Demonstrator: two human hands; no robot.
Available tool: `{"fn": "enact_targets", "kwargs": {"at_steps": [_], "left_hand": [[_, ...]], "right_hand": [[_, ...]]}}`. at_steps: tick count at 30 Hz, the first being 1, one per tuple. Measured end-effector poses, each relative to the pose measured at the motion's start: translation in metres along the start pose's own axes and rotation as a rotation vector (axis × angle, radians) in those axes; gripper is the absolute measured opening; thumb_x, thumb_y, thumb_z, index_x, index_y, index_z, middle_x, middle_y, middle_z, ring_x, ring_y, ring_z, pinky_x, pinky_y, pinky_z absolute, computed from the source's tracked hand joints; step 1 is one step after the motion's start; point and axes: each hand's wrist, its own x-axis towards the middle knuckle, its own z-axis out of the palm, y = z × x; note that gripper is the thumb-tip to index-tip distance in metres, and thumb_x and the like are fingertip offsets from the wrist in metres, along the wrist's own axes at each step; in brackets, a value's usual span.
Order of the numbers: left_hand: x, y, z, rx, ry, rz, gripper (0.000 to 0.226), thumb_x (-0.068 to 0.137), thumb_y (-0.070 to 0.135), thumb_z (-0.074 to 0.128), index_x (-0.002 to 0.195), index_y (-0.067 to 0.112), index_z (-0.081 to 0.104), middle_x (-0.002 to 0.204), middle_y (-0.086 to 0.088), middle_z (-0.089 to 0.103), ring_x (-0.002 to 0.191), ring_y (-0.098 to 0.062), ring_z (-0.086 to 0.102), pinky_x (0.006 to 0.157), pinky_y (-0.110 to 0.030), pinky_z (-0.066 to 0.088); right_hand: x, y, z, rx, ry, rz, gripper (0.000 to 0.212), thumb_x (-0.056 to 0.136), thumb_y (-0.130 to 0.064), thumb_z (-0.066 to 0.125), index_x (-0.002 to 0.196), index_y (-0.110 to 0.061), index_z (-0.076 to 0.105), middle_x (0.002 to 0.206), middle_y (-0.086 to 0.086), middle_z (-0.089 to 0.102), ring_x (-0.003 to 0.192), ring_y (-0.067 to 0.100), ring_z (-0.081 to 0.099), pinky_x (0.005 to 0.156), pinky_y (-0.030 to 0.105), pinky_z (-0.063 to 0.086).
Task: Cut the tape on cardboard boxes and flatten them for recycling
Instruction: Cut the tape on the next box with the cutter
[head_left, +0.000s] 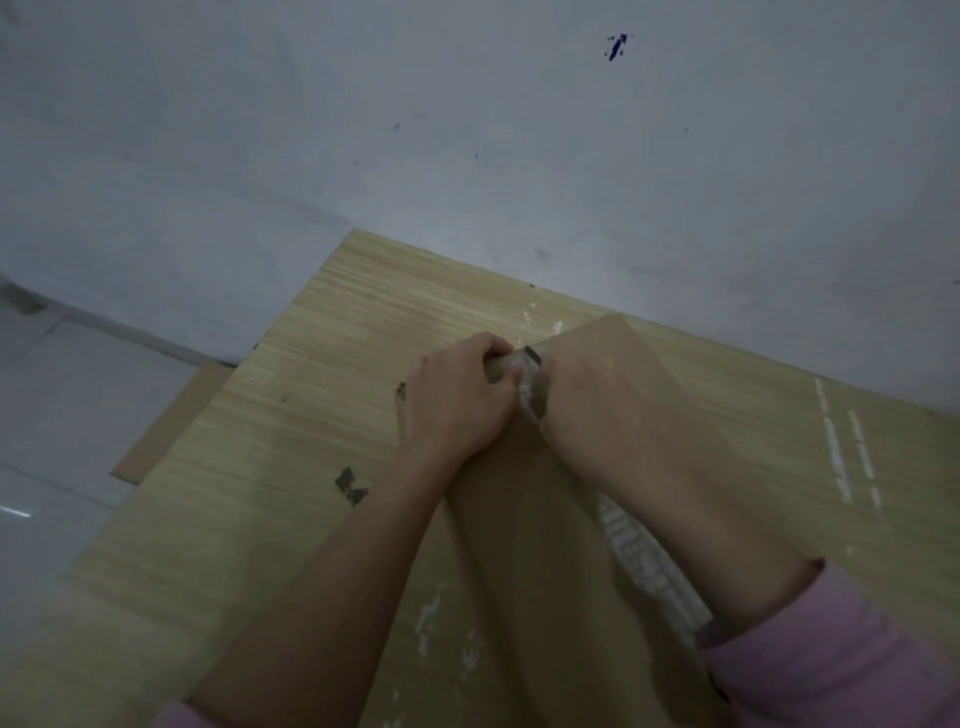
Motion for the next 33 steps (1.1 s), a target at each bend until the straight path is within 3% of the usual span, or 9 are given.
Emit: {"fn": "enact_targets", "kwargs": {"at_steps": [14, 21, 28, 33], "left_hand": [[0.002, 0.0, -0.001, 0.009, 0.0, 0.002, 0.025, 0.087, 0.033, 0.059, 0.111, 0.027, 0.065, 0.112, 0.005, 0.067, 0.109, -0.018, 0.057, 0.097, -0.032, 0.038], [0.002, 0.002, 0.001, 0.016, 0.004, 0.004, 0.024, 0.087, 0.031, 0.06, 0.11, 0.026, 0.064, 0.112, 0.004, 0.067, 0.108, -0.018, 0.057, 0.099, -0.035, 0.037], [0.001, 0.0, 0.002, 0.022, 0.021, 0.014, 0.024, 0.087, 0.03, 0.06, 0.11, 0.026, 0.064, 0.112, 0.004, 0.067, 0.108, -0.019, 0.056, 0.097, -0.03, 0.034], [0.003, -0.003, 0.004, 0.006, 0.033, 0.033, 0.024, 0.086, 0.029, 0.062, 0.109, 0.025, 0.064, 0.112, 0.004, 0.067, 0.108, -0.019, 0.057, 0.099, -0.032, 0.036]], "right_hand": [[-0.01, 0.001, 0.008, 0.075, -0.079, 0.113, 0.031, 0.094, -0.012, 0.037, 0.124, -0.013, 0.046, 0.117, 0.015, 0.049, 0.11, 0.034, 0.049, 0.081, 0.036, 0.039], [-0.017, -0.001, -0.005, -0.019, -0.061, -0.01, 0.03, 0.1, -0.018, 0.029, 0.121, -0.01, 0.049, 0.119, 0.015, 0.055, 0.108, 0.033, 0.054, 0.084, 0.038, 0.042], [-0.035, -0.005, -0.009, -0.091, -0.085, -0.02, 0.04, 0.103, -0.012, 0.021, 0.142, -0.016, 0.029, 0.129, 0.01, 0.047, 0.117, 0.03, 0.051, 0.091, 0.038, 0.042], [-0.036, -0.007, -0.008, -0.069, -0.116, 0.001, 0.041, 0.102, -0.01, 0.021, 0.142, -0.015, 0.029, 0.131, 0.011, 0.046, 0.118, 0.031, 0.05, 0.091, 0.039, 0.041]]}}
